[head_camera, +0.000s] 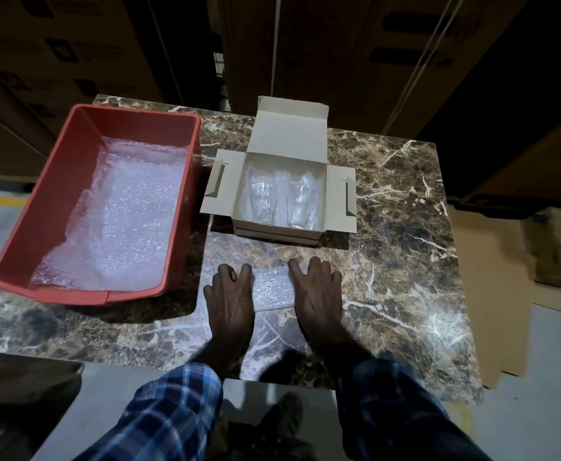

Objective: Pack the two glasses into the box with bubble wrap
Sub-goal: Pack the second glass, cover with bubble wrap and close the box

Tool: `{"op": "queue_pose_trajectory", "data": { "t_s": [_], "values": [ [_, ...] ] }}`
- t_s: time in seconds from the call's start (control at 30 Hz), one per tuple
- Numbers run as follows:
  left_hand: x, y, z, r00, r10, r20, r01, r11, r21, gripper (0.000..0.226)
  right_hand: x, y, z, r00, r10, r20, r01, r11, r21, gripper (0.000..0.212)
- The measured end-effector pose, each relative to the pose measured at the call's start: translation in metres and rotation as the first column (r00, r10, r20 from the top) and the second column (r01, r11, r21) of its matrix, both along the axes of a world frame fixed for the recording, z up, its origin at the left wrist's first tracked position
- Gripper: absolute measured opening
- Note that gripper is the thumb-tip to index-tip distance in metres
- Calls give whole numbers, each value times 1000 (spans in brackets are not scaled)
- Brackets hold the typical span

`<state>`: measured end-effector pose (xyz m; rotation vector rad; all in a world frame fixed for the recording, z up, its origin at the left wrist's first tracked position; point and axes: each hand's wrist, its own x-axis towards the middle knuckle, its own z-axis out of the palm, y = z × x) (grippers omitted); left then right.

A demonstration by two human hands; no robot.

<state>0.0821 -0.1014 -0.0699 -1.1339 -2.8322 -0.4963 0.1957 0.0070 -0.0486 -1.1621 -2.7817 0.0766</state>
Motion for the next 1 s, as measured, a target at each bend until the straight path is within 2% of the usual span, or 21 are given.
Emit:
{"op": "queue_pose_trajectory", "data": {
  "t_s": [0.1,0.17,0.23,0.33,0.47,0.57,0.67,0.77,0.9,1.0],
  "values": [
    [-4,-2,-2,997,-64,-43,64,998,-5,2,10,12,-6,985,168,46,-172,981,86,26],
    [-6,-2,-3,994,-72,-77,69,997,-45,7,19,18,-10,967,234,97,-242,967,78,37],
    [-8,-4,-3,987,-122,-102,117,992,-53,12,27,15,-13,957,260,125,-267,963,37,49],
    [-8,-13,-8,945,-279,-173,278,960,-30,26,24,5,-14,965,246,87,-244,969,-31,53],
    [-11,-24,-15,850,-489,-197,493,869,-28,49,16,-7,-20,939,338,57,-334,940,-64,54],
    [-14,-28,-22,747,-651,-133,653,757,-33,48,16,-7,-21,927,374,10,-372,924,-90,56],
    [-23,-31,-21,727,-685,-40,683,728,-59,54,20,-4,-17,927,374,13,-365,912,-189,56],
    [-26,-34,-11,726,-687,16,685,723,-89,54,35,5,-15,919,394,32,-366,879,-305,69],
    [-24,-34,-7,756,-654,16,651,750,-118,70,48,14,-16,900,435,36,-425,892,-155,55],
    [-21,-31,-10,753,-655,-54,653,755,-60,51,52,15,-21,897,441,-24,-442,894,-76,47]
  ]
}}
